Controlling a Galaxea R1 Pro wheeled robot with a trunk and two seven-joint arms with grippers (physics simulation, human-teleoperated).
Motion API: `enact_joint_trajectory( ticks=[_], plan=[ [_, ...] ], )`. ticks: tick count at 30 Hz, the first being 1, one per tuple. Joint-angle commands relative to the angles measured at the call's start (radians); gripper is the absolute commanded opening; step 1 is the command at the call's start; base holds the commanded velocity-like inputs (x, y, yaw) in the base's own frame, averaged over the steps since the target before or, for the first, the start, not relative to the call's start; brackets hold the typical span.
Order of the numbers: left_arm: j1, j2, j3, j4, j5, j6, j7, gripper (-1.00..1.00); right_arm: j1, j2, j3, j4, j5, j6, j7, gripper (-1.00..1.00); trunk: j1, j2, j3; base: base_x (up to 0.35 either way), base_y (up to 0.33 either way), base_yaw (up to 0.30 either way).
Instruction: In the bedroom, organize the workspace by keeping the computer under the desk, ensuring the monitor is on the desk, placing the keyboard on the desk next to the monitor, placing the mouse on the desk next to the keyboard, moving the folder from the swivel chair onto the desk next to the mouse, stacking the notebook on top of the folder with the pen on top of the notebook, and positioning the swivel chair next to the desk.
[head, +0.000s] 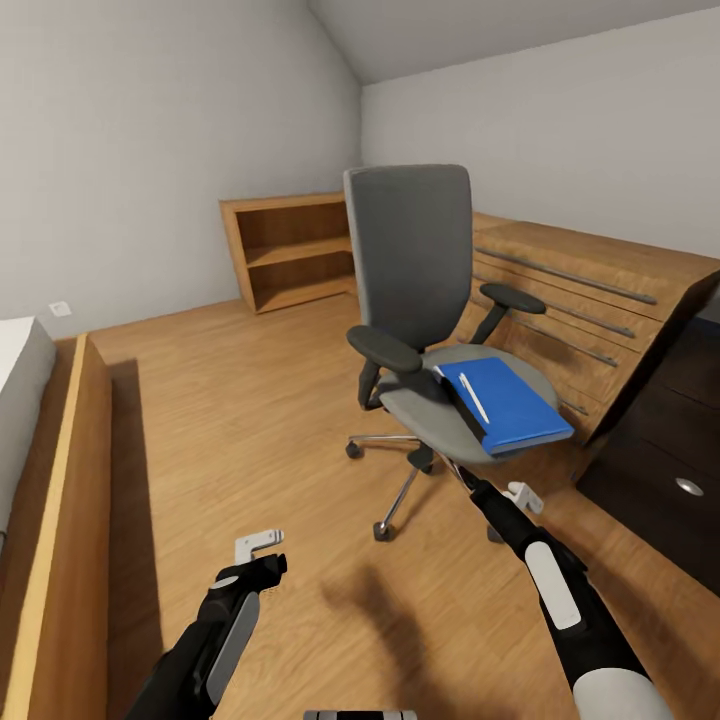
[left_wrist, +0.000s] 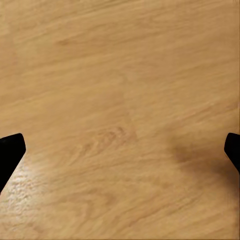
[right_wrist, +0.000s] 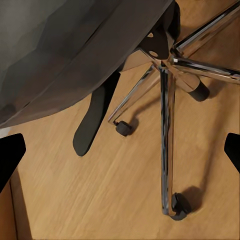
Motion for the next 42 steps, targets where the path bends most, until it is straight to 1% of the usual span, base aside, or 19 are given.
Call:
enact_joint_trajectory(
  ticks=[1,29,38,42],
  plan=[
    [0.0,0.0,-0.003,-0.001,0.01,0.002,0.009,1.0,-0.001,0.0,-0.003,-0.001,-0.01,0.007,0.004,1.0,0.0,0.0,-0.001,0.312,0.0,0.0],
    [0.0,0.0,-0.002,-0.001,0.012,0.002,0.008,1.0,-0.001,0.0,-0.002,-0.001,-0.01,0.006,0.003,1.0,0.0,0.0,-0.001,0.318,0.0,0.0],
    [0.0,0.0,-0.002,-0.001,0.012,0.002,0.008,1.0,-0.001,0.0,-0.002,-0.001,-0.01,0.006,0.003,1.0,0.0,0.0,-0.001,0.256,0.0,0.0],
    [0.0,0.0,-0.002,-0.001,0.011,0.002,0.008,1.0,-0.001,0.0,-0.002,-0.001,-0.01,0.006,0.003,1.0,0.0,0.0,-0.001,0.118,0.0,0.0]
  ],
)
